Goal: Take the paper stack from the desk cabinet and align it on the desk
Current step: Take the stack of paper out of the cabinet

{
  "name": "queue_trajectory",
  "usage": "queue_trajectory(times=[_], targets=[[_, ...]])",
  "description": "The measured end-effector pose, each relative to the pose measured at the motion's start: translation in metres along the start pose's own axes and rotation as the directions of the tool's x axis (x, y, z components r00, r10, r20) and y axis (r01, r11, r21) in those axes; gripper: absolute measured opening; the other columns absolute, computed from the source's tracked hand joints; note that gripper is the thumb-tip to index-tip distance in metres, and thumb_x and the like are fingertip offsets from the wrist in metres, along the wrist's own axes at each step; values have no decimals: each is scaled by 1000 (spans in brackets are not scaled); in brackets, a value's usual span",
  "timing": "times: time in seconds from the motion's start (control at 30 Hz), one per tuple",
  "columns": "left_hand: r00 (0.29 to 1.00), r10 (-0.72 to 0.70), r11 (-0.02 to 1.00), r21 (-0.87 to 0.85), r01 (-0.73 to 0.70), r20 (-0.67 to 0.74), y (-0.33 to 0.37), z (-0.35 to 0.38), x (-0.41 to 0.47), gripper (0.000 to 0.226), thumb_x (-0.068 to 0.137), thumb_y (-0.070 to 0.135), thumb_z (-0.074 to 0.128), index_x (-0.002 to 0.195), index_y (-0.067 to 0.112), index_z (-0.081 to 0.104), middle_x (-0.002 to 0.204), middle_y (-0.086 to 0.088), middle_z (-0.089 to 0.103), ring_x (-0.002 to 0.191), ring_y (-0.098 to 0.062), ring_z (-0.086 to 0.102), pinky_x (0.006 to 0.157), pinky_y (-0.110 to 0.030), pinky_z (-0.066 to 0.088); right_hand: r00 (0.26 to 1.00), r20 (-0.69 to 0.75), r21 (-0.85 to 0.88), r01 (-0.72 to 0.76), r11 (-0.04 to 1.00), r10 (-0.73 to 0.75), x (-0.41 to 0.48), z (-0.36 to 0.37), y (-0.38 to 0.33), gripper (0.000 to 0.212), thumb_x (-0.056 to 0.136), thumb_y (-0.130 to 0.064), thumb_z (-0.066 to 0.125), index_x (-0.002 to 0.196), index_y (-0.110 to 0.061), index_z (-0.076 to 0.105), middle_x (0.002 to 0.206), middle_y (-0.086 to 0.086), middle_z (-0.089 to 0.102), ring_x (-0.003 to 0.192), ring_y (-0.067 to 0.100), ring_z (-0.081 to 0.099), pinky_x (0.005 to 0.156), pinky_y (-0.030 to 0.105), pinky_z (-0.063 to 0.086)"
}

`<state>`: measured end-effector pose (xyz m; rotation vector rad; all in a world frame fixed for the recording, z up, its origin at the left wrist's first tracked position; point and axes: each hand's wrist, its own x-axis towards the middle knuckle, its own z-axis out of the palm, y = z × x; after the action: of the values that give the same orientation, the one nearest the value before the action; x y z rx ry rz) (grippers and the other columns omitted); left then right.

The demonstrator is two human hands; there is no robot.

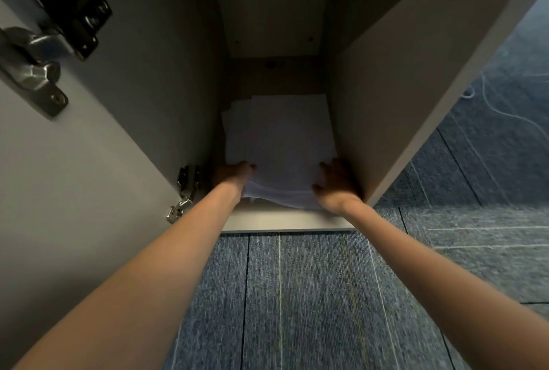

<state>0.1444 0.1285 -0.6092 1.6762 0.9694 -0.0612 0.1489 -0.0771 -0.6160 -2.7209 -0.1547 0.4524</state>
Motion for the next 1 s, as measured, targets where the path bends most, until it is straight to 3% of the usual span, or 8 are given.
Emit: queue_trajectory(times=[0.2,0.37,0.5,0.67,0.73,0.83,0.9,1.0], targets=[[980,-12,995,-99,32,197,11,-6,-10,40,85,22,66,121,6,59,116,-8,62,97,-24,60,78,-30,48,999,-42,41,-13,999,15,-1,0,-2,56,96,-26,43,149,-14,27,161,13,12,149,29,7,119,31,12],[844,-69,831,-437,344,532,14,-25,-23,20,86,31,63,90,12,67,81,-7,70,81,-21,65,71,-32,58,999,-54,35,0,999,2,-1,-1,-4,44,96,-24,40,137,-10,44,151,18,31,142,32,23,115,34,24],[893,-140,937,-235,260,428,7,-16,-26,17,95,17,50,88,6,61,83,-11,58,76,-21,54,67,-30,47,1000,-21,29,0,1000,1,1,0,-7,41,96,-26,36,131,-12,51,145,17,39,136,32,31,112,37,29],[996,52,997,-56,-49,66,5,-10,-36,40,96,9,48,134,-5,46,123,-19,56,101,-25,51,65,-29,36,983,-155,212,-65,975,99,-4,4,-12,37,90,-25,46,115,-1,57,128,21,53,118,35,49,96,35,40],[997,76,994,-81,-75,20,2,-13,-35,41,97,11,48,133,-6,45,127,-21,55,101,-20,48,63,-26,36,961,-182,467,-101,878,207,-7,3,-18,48,84,-29,56,123,-2,52,129,20,54,119,35,52,98,39,43],[997,74,990,-120,-71,21,0,-20,-39,43,96,15,49,133,-6,45,128,-18,56,104,-22,50,72,-26,35,933,-83,867,-106,487,351,-6,-5,-25,55,78,-24,70,128,-6,55,125,13,63,111,30,62,95,44,50],[996,81,980,-187,-75,26,-2,-24,-41,44,95,14,52,135,-3,46,137,-17,54,114,-26,53,81,-24,34,929,76,951,-177,254,363,-10,-19,-31,53,75,-25,75,124,-9,60,122,8,66,98,26,65,84,38,55],[994,93,969,-234,-76,61,-3,-29,-49,49,95,15,53,140,-1,41,143,-16,49,127,-28,49,93,-28,36,956,123,940,-198,277,265,-19,-35,-41,42,87,-11,65,128,-6,56,122,5,61,104,24,60,75,25,46]])
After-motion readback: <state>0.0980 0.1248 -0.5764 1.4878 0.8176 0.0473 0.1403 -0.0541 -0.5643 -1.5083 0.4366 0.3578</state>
